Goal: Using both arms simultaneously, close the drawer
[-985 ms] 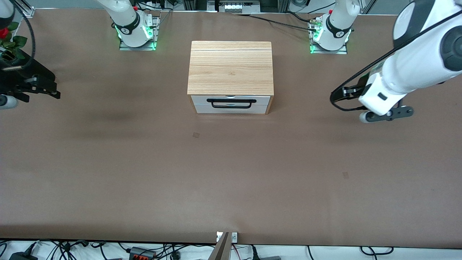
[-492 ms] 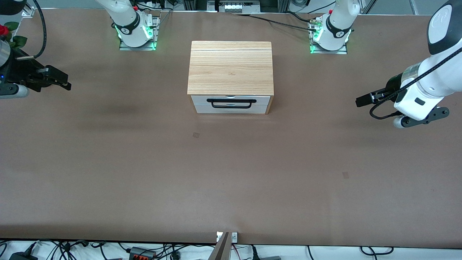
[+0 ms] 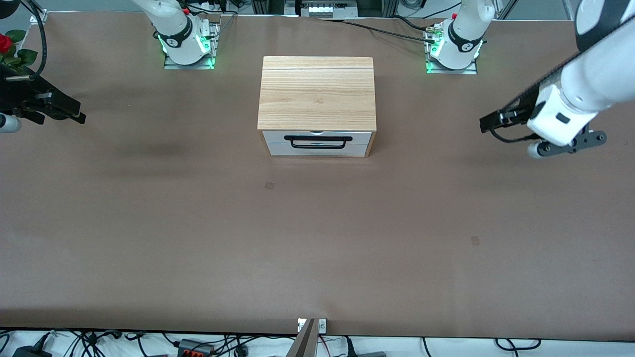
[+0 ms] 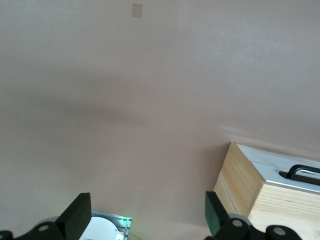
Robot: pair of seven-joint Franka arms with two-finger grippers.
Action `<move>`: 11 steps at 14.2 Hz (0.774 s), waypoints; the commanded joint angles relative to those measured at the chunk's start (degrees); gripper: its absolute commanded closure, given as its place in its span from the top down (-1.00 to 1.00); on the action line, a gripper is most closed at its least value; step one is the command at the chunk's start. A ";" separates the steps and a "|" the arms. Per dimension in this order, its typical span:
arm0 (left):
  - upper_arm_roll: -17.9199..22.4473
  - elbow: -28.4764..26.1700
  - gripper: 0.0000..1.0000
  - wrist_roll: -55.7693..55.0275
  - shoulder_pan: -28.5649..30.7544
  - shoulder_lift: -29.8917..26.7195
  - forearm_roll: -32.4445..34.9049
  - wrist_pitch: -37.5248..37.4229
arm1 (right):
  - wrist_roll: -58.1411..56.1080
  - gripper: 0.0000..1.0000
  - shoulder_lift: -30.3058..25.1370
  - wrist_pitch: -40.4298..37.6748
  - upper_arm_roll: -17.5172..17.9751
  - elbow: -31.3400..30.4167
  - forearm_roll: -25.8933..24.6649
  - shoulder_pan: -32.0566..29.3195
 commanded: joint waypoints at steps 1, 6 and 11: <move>-0.20 -5.70 1.00 1.65 0.02 -4.92 1.64 3.14 | 1.15 1.00 -0.49 0.10 0.95 0.02 0.00 0.46; -0.11 -7.02 1.00 5.70 0.11 -5.45 2.51 7.54 | 1.15 1.00 -0.58 -0.08 0.95 0.10 0.01 0.90; -0.28 -7.73 1.00 6.32 0.02 -6.33 3.13 7.72 | 1.50 1.00 -0.66 -1.66 0.95 0.10 0.01 0.81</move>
